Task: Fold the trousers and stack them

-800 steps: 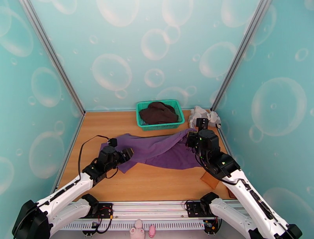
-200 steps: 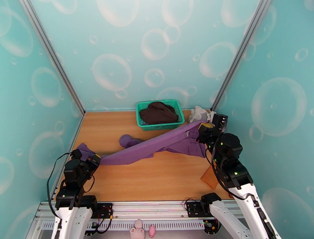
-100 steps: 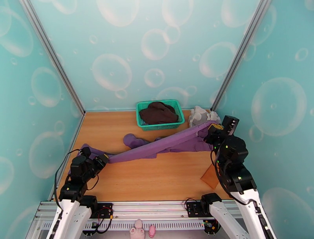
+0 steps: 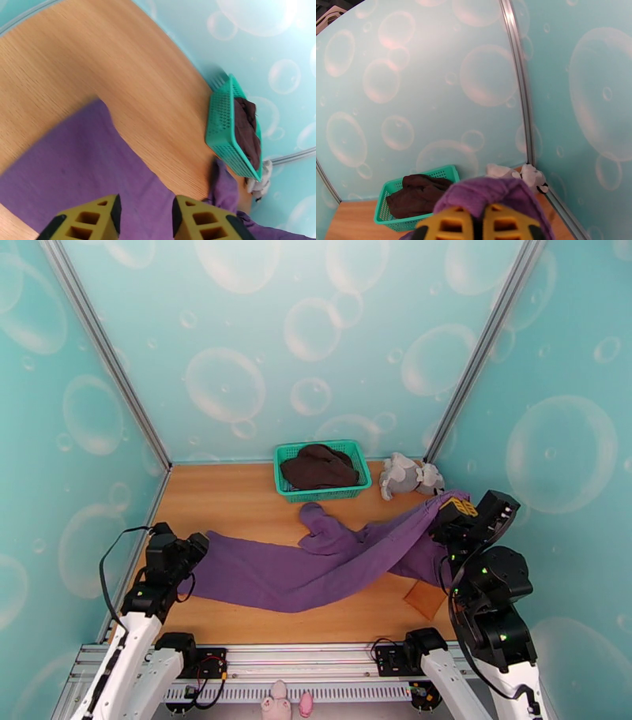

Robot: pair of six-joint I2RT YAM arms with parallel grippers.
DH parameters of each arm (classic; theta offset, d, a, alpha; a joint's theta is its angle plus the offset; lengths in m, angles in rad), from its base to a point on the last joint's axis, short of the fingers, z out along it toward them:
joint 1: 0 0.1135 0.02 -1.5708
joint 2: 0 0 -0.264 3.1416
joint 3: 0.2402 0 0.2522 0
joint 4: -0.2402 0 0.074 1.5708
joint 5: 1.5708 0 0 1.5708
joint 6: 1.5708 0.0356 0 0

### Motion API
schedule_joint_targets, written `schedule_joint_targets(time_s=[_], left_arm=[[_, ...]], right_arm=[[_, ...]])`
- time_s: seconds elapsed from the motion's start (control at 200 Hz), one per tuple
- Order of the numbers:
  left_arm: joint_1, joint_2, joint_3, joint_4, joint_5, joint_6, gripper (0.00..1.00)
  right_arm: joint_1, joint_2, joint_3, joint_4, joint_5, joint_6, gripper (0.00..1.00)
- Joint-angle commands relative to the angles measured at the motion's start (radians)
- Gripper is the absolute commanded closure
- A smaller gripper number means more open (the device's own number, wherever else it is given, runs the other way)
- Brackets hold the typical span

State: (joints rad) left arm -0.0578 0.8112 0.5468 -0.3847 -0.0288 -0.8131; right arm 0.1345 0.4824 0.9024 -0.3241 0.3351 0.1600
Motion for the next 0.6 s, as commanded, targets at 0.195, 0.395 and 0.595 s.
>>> schedule_joint_targets(time_s=[0.195,0.395,0.595], left_arm=[[0.003,0.4,-0.071,0.184,0.054,-0.022,0.53],[-0.02,0.449,-0.092,0.256,0.087,-0.018,0.52],[-0.082,0.39,0.024,0.082,-0.247,0.066,0.4]], right_arm=[[-0.006,0.018,0.03,0.04,-0.008,-0.017,0.93],[-0.007,0.017,0.023,0.051,-0.024,-0.001,0.94],[-0.006,0.028,0.02,0.05,-0.037,-0.001,0.94]])
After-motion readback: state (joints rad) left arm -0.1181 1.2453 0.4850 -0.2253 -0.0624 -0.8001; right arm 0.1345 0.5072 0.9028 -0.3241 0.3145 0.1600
